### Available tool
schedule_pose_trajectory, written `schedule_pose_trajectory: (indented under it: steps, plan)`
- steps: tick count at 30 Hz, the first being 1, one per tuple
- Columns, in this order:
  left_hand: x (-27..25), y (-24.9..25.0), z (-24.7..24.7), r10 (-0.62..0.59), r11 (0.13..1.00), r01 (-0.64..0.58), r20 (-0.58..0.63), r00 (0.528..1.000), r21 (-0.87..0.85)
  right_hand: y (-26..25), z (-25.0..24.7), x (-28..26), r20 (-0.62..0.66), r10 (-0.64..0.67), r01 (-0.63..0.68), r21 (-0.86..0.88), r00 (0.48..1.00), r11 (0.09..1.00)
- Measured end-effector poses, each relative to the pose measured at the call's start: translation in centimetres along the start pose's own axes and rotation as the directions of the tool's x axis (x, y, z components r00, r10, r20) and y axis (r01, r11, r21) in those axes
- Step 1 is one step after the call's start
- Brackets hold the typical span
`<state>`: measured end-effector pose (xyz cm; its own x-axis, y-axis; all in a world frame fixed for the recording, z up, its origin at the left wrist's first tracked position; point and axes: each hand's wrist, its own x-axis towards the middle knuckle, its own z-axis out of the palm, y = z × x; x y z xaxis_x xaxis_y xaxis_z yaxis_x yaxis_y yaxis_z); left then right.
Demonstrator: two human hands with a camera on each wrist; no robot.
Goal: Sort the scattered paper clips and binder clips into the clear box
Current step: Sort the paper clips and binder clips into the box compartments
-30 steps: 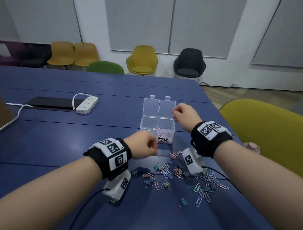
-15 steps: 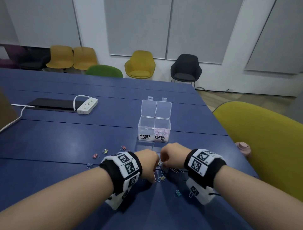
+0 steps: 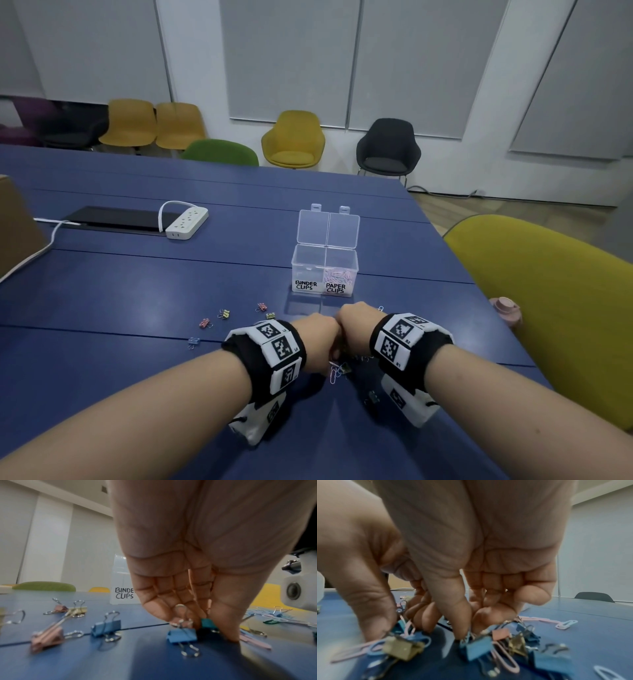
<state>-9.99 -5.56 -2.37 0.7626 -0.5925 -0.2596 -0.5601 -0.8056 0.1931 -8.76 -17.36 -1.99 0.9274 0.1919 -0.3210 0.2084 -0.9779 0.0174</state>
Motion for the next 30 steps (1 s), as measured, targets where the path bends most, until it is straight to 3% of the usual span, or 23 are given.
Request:
schedule_pose_trajectory:
  steps: [8, 12, 16, 18, 20, 22, 24, 25, 26, 28, 30]
  plan:
    - [-0.4, 0.3, -0.2, -0.021, 0.999, 0.020, -0.030, 0.999, -0.040, 0.3, 0.5, -0.9, 0.032, -0.006, 0.006, -0.011, 0.999, 1.000]
    - [-0.6, -0.5, -0.5, -0.043, 0.993, 0.031, -0.105, 0.994, -0.110, 0.6, 0.4, -1.6, 0.037, 0.004, -0.004, 0.017, 0.999, 1.000]
    - [-0.8, -1.9, -1.4, -0.114, 0.949, 0.062, -0.153, 0.982, -0.311, 2.3, -0.7, -2.8, -0.059, 0.005, 0.013, 0.297, 0.998, 0.955]
    - [-0.8, -2.7, -1.8, -0.171, 0.896, 0.084, -0.166, 0.971, -0.435, 3.6, -0.8, -3.2, -0.104, 0.037, 0.025, 0.542, 0.994, 0.840]
    - [-0.7, -3.5, -2.0, -0.227, 0.794, 0.096, -0.148, 0.963, -0.600, 4.5, -0.7, -3.7, -0.100, 0.084, 0.028, 0.790, 0.991, 0.612]
    - [-0.9, -4.1, -2.0, -0.284, 0.592, 0.094, -0.098, 0.954, -0.800, 5.2, -0.4, -4.1, -0.031, 0.118, 0.005, 0.977, 0.993, 0.215]
    - [-1.1, -4.1, -1.9, -0.299, 0.339, 0.081, -0.026, 0.954, -0.937, 5.9, -0.2, -4.2, 0.044, 0.105, -0.029, 0.989, 0.993, -0.143]
    - [-1.2, -3.9, -1.9, -0.295, 0.235, 0.082, 0.009, 0.956, -0.969, 6.2, -0.1, -4.3, 0.062, 0.099, -0.038, 0.972, 0.993, -0.232]
    - [-1.2, -3.7, -1.9, -0.293, 0.142, 0.087, 0.042, 0.955, -0.986, 6.3, -0.1, -4.4, 0.071, 0.100, -0.041, 0.961, 0.992, -0.272]
    - [-1.0, -3.2, -2.0, -0.305, -0.002, 0.117, 0.112, 0.946, -0.993, 6.3, 0.0, -4.5, 0.071, 0.128, -0.038, 0.969, 0.989, -0.245]
    - [-1.0, -2.7, -2.1, -0.287, -0.098, 0.166, 0.188, 0.939, -0.981, 6.0, 0.1, -4.3, 0.059, 0.170, -0.047, 0.996, 0.984, -0.078]
